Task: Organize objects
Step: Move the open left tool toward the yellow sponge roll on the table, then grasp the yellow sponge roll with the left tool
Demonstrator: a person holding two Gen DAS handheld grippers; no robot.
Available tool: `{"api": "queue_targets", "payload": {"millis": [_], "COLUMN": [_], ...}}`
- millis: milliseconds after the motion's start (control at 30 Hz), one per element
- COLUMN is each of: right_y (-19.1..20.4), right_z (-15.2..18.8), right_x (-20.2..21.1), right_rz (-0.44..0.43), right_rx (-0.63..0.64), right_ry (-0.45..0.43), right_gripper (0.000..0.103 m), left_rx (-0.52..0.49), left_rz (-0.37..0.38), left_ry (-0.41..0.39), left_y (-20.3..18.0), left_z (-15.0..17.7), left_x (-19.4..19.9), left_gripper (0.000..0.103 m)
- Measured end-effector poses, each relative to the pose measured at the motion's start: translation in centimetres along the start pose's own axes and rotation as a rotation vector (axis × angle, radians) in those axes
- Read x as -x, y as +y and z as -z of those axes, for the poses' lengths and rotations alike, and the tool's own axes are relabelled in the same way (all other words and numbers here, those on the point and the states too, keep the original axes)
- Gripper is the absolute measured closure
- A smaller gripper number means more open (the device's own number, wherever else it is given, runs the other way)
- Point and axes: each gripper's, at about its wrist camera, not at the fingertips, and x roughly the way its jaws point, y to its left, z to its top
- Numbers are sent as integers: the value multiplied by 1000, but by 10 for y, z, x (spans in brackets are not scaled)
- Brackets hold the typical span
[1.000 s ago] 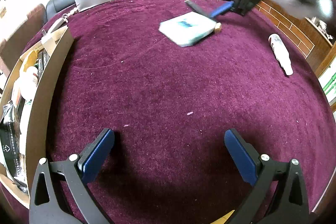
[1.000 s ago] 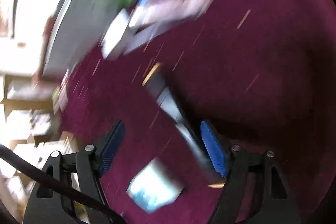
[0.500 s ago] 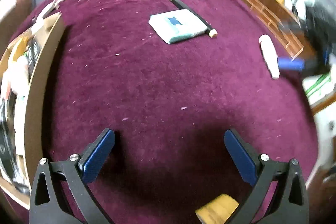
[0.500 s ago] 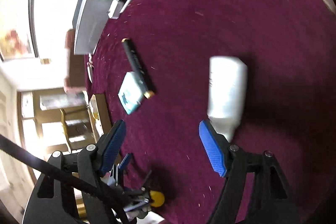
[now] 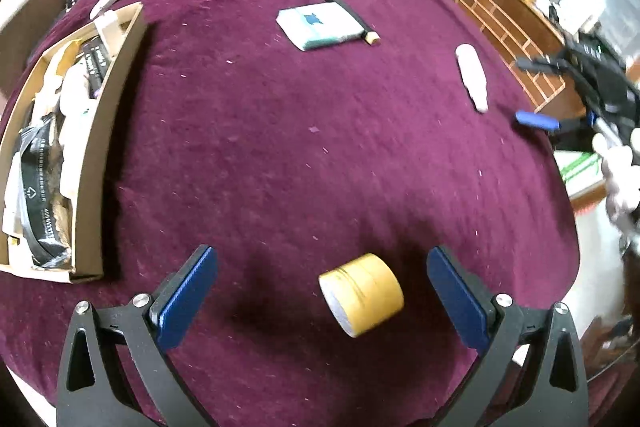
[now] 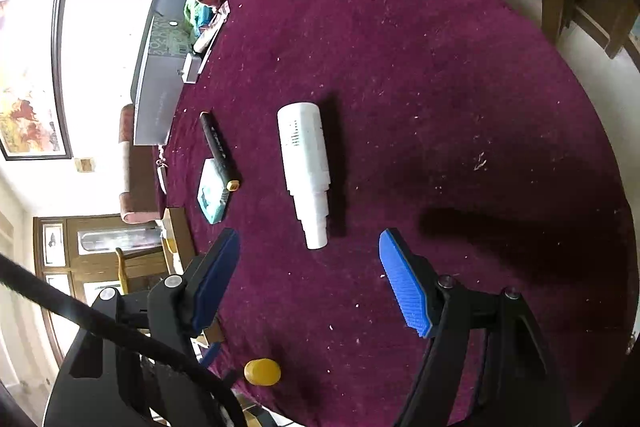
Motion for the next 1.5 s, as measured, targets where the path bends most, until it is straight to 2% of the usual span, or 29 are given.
{"api": "queue_targets", "payload": {"millis": [67,200,267,333,367,400,433,467,500,567,633,700,800,900,1000,1100,1200,1300,1400,1500], "right_y": [11,20,25,22,22,23,24,25,27,35,37,37,41,41,44,41,37,31,24,29], "right_z": [5,11,20,28,30,32,34,36,38,45,51,56,61,61,63,61,55,49,46,46], "right_x": [8,-2,0,7,8,9,10,12,11,7,1,-8,-7,-9,-10,-11,-10,-8,-4,-7], "right_rz": [-1,-2,5,9,15,22,41,66,104,204,250,271,286,281,277,212,169,120,81,100], "right_rx": [1,20,34,41,46,52,67,85,110,185,226,236,264,272,290,279,207,160,85,111], "right_ry": [8,32,41,46,47,46,41,37,33,23,36,52,30,29,33,38,35,57,41,67], "right_gripper": [30,30,30,30,30,30,30,30,30,30,30,29,26,20,12,0,0,0,0,0], "left_rx": [-28,-38,-23,-8,-6,-9,-25,-43,-66,-107,-144,-151,-179,-238,-233,-242,-225,-176,-43,17], "left_rz": [-20,-50,-44,-23,-13,3,-8,-16,-26,-59,-87,-74,-59,-89,-73,-76,-71,-10,79,71], "left_ry": [24,40,63,83,88,99,94,90,91,82,72,70,77,92,104,118,118,105,113,100], "left_y": [-8,-12,-10,-9,-9,-8,-10,-12,-15,-21,-29,-33,-42,-56,-59,-63,-63,-55,-32,-16], "left_z": [0,-1,0,1,2,3,4,4,5,9,12,13,15,17,15,14,11,8,2,3], "left_x": [-7,-15,-20,-24,-25,-26,-25,-25,-25,-26,-27,-29,-33,-40,-43,-46,-45,-40,-27,-9], "left_gripper": [2,2,6,19,41,54,57,65,67,67,63,47,27,13,4,2,2,2,2,3]}}
